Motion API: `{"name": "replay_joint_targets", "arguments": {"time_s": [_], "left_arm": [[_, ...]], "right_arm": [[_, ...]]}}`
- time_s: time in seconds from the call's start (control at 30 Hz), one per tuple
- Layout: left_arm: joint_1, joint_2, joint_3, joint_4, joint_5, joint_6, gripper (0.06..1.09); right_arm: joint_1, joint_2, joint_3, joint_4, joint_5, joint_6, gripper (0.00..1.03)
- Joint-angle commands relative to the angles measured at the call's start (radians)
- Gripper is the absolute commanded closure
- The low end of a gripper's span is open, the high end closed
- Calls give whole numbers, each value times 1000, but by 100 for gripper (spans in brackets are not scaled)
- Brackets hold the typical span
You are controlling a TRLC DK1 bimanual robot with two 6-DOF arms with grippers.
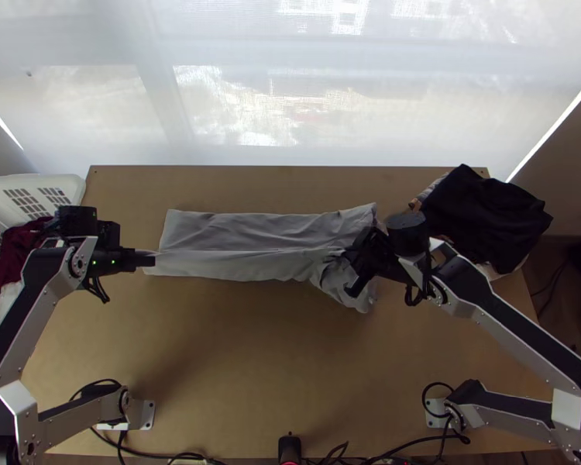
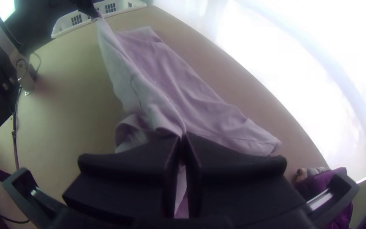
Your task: Fold the t-shirt
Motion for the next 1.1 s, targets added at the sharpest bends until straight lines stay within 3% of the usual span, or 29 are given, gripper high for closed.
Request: {"name": "replay_joint_targets", "arguments": {"time_s": [0.0, 1.07], "left_arm": [[3, 122, 132, 12, -4, -3, 105], [-52, 599, 564, 58, -44, 2, 105]], "right_arm": [[-95, 132, 124, 2, -37, -41, 100], [-248, 632, 537, -13, -62, -130, 100]]}}
